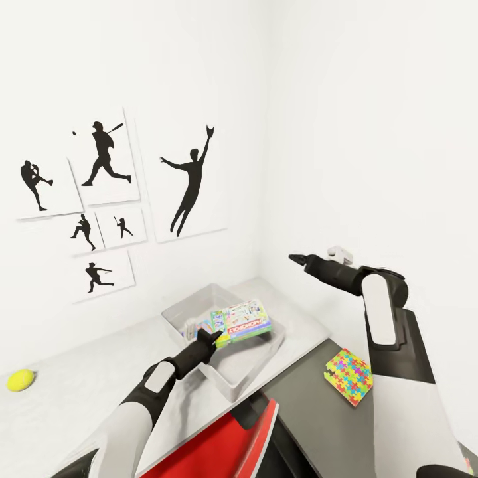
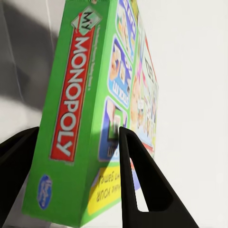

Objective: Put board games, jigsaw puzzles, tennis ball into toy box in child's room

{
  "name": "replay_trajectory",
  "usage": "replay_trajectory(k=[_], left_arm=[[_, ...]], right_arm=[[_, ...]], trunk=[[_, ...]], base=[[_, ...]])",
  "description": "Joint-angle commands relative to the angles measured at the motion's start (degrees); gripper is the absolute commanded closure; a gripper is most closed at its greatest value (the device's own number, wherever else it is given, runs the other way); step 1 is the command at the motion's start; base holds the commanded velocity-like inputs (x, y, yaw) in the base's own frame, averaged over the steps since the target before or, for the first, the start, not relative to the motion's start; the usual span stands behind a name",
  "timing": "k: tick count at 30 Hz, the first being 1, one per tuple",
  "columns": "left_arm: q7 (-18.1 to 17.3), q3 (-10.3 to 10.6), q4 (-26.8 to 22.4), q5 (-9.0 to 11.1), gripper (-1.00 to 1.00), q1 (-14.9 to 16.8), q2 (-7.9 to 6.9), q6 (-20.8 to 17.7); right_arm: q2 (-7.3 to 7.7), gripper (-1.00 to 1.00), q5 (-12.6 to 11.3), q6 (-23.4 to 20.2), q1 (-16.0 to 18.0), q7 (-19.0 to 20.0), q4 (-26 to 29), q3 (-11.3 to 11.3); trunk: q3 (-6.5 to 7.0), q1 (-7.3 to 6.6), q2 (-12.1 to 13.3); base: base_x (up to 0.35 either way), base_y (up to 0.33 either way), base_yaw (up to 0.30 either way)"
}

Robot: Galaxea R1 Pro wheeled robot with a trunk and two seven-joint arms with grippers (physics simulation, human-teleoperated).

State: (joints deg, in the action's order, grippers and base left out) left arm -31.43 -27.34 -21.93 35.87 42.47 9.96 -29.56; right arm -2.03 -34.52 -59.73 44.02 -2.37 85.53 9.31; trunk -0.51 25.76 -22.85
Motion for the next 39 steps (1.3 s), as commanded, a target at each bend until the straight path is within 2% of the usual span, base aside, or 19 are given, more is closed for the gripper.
replay_trajectory(k=[1, 6, 15, 26, 27, 39], left_arm=[[-0.1, -0.3, 0.0, 0.2, 1.0, 0.0, 0.04, -0.5], [-0.2, -0.4, 0.2, -0.1, 1.0, 0.1, 0.04, -0.8], [-0.3, -0.4, 0.2, -0.1, 1.0, 0.1, 0.04, -0.9], [-0.3, -0.5, 0.2, -0.1, 1.0, 0.1, 0.04, -0.9], [-0.3, -0.5, 0.2, -0.1, 1.0, 0.1, 0.04, -0.9], [-0.3, -0.5, 0.2, -0.1, 1.0, 0.1, 0.04, -0.9]], right_arm=[[-0.26, -1.0, -0.3, -0.3, -0.3, -0.3, -0.3, 0.0], [-1.02, -1.0, 0.0, -0.3, -1.9, -0.3, -1.9, -0.2], [-1.05, -1.0, 0.0, -0.3, -4.8, -0.3, -4.8, -0.4], [-1.04, -1.0, 0.0, -0.3, -8.3, -0.3, -4.8, -0.4], [-1.04, -1.0, 0.0, -0.3, -9.8, -0.3, -4.8, -0.4], [-1.13, -1.0, 0.1, -0.3, -9.8, -0.3, -4.8, -0.4]], trunk=[[-0.05, 0.03, -0.1], [-0.05, 0.03, -0.1], [-0.05, 0.03, -0.1], [-0.05, 0.03, -0.1], [-0.05, 0.03, -0.1], [-0.05, 0.03, -0.1]], base=[[0.0, 0.0, 0.0], [-0.013, 0.0, 0.0], [-0.041, 0.0, 0.0], [-0.044, 0.0, 0.0], [-0.005, 0.0, 0.0], [-0.021, 0.0, 0.0]])
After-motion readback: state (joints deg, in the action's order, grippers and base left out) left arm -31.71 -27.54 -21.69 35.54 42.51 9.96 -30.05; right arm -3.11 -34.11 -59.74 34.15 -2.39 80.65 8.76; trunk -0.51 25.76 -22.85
